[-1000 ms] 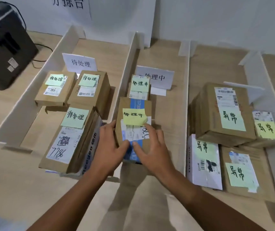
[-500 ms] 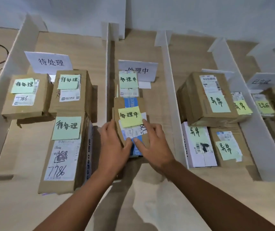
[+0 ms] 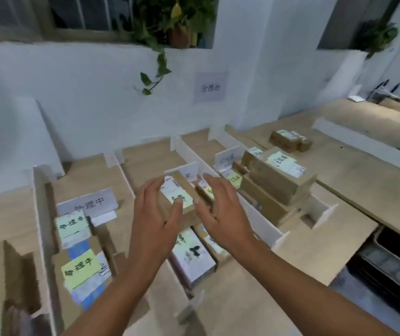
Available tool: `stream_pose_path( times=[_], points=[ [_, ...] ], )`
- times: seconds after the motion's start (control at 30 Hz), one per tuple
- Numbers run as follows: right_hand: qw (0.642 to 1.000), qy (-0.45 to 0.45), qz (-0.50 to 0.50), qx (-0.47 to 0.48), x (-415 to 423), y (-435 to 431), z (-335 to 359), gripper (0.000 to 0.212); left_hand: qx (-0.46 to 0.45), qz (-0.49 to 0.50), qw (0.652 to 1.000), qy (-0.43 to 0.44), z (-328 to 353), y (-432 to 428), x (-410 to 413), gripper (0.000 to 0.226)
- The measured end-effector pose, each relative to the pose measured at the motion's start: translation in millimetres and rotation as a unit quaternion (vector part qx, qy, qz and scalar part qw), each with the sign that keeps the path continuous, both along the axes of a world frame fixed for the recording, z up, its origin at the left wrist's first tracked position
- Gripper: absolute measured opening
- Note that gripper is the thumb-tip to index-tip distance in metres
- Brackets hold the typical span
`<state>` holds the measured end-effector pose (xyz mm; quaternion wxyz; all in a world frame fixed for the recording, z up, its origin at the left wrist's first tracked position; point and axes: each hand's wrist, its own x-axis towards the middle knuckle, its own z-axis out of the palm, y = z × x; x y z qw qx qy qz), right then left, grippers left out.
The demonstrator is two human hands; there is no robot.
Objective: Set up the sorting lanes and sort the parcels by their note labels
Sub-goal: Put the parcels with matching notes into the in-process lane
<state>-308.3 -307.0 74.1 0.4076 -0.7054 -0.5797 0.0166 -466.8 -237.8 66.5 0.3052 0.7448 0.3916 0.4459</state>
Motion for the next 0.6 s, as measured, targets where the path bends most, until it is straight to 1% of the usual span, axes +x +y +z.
stream_pose_path(
  times=[0.13, 0.23, 0.37, 0.5, 0.6],
  points=[
    [0.995, -0.012, -0.098, 0.028, 101, -96, 17, 0.052, 0.019, -0.113, 0.993, -0.027, 18, -61, 115, 0.052],
    [0.982, -0.029, -0.181, 0.036, 186, -183, 25, 0.053, 0.025, -0.191, 0.98, -0.038, 25, -128, 214, 0.053],
    [0.96, -0.027, -0.273, 0.045, 282, -287, 33, 0.057, 0.013, -0.292, 0.954, -0.058, 30, -217, 338, 0.051],
    [0.935, -0.031, -0.351, 0.032, 364, -386, 30, 0.059, 0.021, -0.371, 0.927, -0.046, 31, -302, 447, 0.049],
    [0.917, -0.021, -0.398, 0.022, 417, -442, 25, 0.059, 0.02, -0.421, 0.906, -0.034, 31, -350, 517, 0.048]
  ],
)
